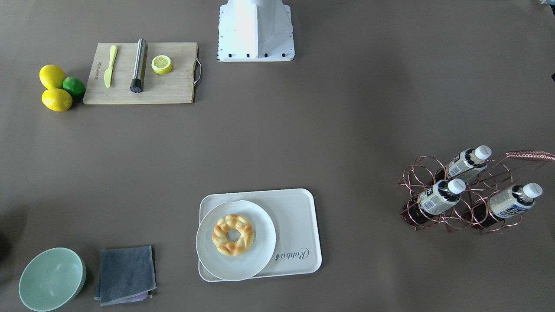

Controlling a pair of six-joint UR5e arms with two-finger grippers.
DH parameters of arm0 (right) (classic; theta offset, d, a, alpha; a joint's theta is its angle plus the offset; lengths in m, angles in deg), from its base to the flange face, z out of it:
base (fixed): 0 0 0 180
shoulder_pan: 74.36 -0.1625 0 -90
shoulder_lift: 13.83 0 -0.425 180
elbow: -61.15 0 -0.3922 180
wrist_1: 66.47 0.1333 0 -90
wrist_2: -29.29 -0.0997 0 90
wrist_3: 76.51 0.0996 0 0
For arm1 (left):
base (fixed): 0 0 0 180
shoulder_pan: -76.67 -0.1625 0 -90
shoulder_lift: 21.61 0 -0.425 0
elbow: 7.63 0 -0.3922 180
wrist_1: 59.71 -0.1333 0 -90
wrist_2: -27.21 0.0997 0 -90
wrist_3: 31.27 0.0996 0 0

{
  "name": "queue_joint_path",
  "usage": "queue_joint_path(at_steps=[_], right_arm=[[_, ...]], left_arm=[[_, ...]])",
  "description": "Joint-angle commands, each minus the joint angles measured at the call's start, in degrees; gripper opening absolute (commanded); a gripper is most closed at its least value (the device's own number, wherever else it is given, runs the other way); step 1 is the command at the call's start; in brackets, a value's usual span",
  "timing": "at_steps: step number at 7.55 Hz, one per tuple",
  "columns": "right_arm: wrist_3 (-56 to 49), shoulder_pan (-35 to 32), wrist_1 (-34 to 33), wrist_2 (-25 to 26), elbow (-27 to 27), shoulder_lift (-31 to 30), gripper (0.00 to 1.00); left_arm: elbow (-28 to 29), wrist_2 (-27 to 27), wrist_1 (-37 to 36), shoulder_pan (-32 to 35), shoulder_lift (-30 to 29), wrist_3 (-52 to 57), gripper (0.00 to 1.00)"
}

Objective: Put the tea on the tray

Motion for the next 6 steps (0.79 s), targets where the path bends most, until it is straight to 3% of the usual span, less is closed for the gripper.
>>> queue_joint_path(at_steps=[1, 6], right_arm=[[0.1, 0.0, 0.0, -0.3, -0.1, 0.0, 1.00], [0.1, 0.1, 0.0, -0.4, 0.1, 0.0, 1.00]], left_arm=[[0.1, -0.3, -0.1, 0.0, 0.0, -0.2, 0.97], [0.0, -0.6, -0.1, 0.0, 0.5, -0.5, 0.97]])
